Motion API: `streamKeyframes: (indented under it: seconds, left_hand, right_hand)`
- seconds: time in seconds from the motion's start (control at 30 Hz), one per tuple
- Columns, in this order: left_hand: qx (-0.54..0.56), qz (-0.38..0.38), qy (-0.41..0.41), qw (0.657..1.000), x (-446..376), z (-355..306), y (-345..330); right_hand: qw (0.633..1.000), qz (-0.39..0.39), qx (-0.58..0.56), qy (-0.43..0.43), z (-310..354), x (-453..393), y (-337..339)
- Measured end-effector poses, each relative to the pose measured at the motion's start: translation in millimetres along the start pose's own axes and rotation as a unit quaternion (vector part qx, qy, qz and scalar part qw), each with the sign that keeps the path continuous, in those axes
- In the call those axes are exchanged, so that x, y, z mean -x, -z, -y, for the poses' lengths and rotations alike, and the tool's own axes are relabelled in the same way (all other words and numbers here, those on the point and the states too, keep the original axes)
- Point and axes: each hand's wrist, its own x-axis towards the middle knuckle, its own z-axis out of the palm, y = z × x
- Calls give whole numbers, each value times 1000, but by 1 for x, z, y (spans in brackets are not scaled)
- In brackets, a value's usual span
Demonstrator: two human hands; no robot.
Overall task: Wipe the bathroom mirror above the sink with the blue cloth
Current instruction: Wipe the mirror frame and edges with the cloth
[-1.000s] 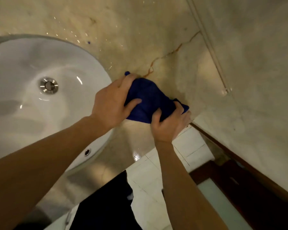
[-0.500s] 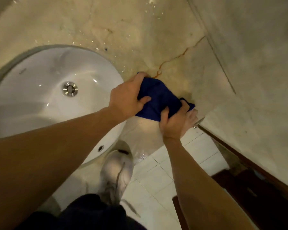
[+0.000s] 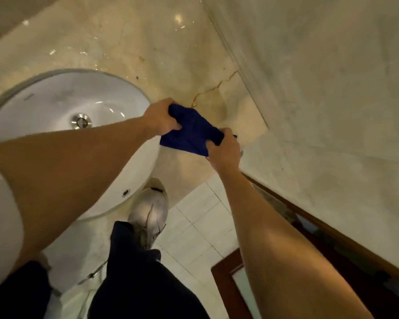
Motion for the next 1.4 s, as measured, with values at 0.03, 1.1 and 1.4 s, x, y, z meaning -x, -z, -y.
streamKeyframes:
  seconds: [0.03,1.1,1.4]
  left_hand:
    - [39,2,-7,999,13,-2,9]
    - [202,-176,-319,909,469,-232,225]
    - [164,-201,-390,883,561,-292,284]
  right_hand:
    - [998,-1,-68,-16,8,15,8]
    - [859,-132,-460,182,238,367,305]
    - [858,-203,-370,294,294,424,392]
